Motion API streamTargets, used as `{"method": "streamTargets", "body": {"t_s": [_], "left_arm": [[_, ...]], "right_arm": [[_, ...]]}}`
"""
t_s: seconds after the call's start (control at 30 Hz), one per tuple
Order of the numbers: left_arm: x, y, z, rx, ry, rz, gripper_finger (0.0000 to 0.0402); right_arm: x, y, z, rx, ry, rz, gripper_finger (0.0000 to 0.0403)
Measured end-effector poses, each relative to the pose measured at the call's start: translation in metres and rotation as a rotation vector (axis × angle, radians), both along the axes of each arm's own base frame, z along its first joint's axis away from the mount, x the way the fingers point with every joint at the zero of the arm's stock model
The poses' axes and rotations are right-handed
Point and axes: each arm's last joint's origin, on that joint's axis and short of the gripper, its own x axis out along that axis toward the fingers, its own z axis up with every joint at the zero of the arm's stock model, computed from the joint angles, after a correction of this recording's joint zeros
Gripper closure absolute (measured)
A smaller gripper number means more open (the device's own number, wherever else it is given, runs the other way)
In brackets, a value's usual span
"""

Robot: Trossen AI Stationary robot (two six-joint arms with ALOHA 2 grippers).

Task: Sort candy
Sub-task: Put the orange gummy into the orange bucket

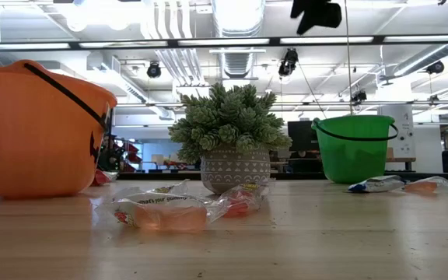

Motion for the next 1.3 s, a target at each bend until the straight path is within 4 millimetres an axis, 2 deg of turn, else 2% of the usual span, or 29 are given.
{"method": "streamTargets", "body": {"t_s": [0.2,0.47,0.7,0.8,0.93,1.07,1.3], "left_arm": [[0.0,0.007,0.008,0.069,-0.128,0.009,0.0235],[-0.007,0.026,0.03,0.168,-0.352,0.084,0.0235],[-0.015,0.044,0.049,0.256,-0.521,0.141,0.0235],[-0.017,0.047,0.053,0.268,-0.551,0.144,0.0235],[-0.019,0.051,0.057,0.296,-0.588,0.15,0.0235],[-0.021,0.055,0.061,0.324,-0.627,0.178,0.0235],[-0.022,0.058,0.063,0.348,-0.652,0.187,0.0235]], "right_arm": [[0.015,0.034,0.004,0.023,-0.108,0.144,0.022],[0.026,0.08,0.01,0.028,-0.26,0.299,0.022],[0.039,0.106,0.007,-0.002,-0.385,0.419,0.022],[0.047,0.114,0.0,-0.041,-0.392,0.483,0.022],[0.06,0.12,-0.014,-0.018,-0.351,0.471,0.022],[0.075,0.126,-0.034,-0.004,-0.289,0.482,0.022],[0.097,0.15,-0.07,0.006,-0.205,0.536,0.022]]}}
